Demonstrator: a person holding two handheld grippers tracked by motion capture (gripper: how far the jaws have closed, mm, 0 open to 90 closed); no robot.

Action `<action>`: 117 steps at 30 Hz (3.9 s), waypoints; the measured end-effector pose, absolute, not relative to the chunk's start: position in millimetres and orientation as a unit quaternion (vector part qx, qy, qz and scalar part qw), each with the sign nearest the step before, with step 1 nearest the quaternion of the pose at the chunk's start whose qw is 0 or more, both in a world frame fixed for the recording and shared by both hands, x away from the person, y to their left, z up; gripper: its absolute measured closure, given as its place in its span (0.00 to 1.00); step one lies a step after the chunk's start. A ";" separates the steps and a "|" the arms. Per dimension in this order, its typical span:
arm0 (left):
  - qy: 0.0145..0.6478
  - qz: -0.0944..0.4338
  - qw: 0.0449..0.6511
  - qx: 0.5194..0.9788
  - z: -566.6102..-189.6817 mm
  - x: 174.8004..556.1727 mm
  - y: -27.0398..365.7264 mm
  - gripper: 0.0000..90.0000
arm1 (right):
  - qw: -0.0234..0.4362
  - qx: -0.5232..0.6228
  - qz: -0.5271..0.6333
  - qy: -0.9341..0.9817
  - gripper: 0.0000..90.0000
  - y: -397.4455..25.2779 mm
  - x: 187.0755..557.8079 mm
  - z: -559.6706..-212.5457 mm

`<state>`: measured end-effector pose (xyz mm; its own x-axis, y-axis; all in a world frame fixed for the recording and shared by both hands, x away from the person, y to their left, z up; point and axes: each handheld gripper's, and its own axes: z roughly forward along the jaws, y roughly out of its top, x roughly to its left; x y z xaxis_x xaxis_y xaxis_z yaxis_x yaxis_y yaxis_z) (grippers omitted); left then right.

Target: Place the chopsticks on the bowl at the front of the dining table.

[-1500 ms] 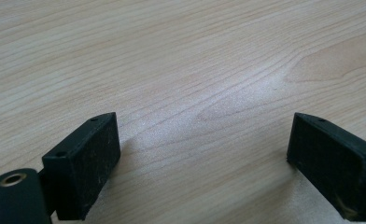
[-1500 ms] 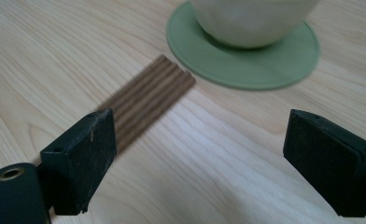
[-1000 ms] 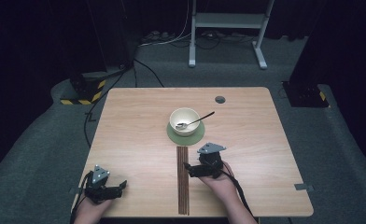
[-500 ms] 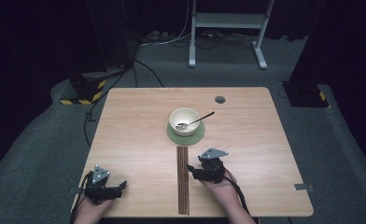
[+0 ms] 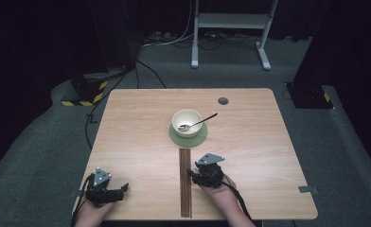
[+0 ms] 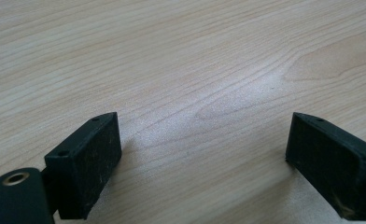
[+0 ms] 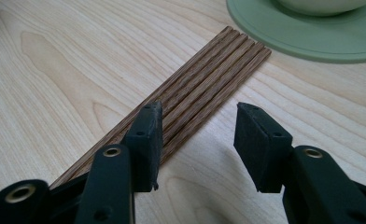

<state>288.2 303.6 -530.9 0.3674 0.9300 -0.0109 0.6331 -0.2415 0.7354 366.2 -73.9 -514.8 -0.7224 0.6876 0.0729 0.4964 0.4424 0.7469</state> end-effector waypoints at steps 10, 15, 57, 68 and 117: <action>0.516 0.222 0.335 0.757 -530.9 288.1 303.6 0.12 | 0.116 0.358 0.384 0.843 0.65 -71.3 366.9 -519.0; 0.515 0.222 0.336 0.757 -530.9 288.0 303.5 0.12 | 0.116 0.361 0.380 0.844 0.66 -72.4 367.6 -519.0; 0.507 0.217 0.337 0.764 -530.6 287.9 303.7 0.12 | 0.127 0.412 0.363 0.826 0.97 -118.3 386.9 -512.5; 0.504 0.214 0.338 0.765 -530.7 288.0 303.9 0.12 | 0.151 0.408 0.337 0.835 0.90 -104.3 380.0 -515.3; 0.503 0.215 0.339 0.766 -530.6 287.5 303.4 0.12 | 0.156 0.392 0.318 0.849 0.94 -125.0 369.4 -512.0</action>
<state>287.5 303.4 -530.6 0.4017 0.9157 -0.0120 0.6250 -0.2646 0.7344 369.4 -125.0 -512.0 -0.6439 0.7650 -0.0145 0.5671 0.4899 0.6621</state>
